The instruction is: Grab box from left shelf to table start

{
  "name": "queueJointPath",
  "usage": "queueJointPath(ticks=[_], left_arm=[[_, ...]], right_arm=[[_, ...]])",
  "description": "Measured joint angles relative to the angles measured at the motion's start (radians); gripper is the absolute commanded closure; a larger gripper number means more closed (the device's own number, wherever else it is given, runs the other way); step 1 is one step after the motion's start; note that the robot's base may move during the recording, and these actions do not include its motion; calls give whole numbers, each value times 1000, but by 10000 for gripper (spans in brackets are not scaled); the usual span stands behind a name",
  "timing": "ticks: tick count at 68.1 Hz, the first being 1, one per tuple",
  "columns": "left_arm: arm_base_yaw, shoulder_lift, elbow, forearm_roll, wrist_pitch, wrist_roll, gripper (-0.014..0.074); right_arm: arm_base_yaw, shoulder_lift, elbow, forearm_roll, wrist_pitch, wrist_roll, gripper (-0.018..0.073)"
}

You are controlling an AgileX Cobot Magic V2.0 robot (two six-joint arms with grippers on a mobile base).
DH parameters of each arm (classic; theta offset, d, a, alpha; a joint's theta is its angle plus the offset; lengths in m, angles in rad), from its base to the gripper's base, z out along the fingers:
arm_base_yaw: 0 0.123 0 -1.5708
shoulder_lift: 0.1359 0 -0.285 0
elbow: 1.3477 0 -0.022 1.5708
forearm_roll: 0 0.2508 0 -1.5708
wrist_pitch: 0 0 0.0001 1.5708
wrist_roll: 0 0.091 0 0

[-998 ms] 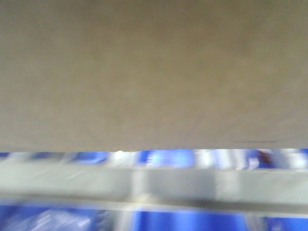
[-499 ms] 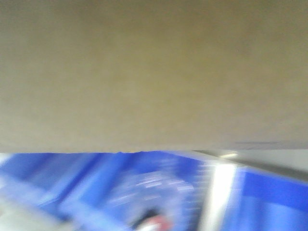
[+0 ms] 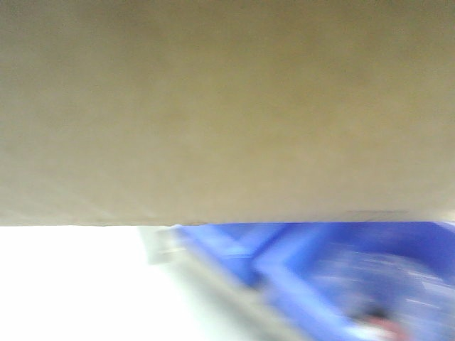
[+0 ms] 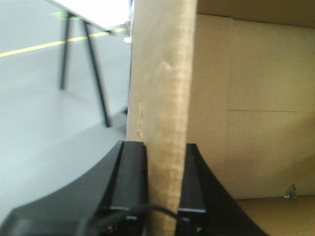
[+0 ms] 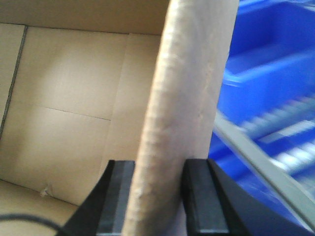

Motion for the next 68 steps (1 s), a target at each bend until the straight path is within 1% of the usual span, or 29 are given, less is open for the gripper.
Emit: queueJointPath(ticks=[68], left_arm=[[0, 0, 0, -7, 0, 0, 696]], right_arm=[[0, 0, 0, 0, 0, 0, 501]])
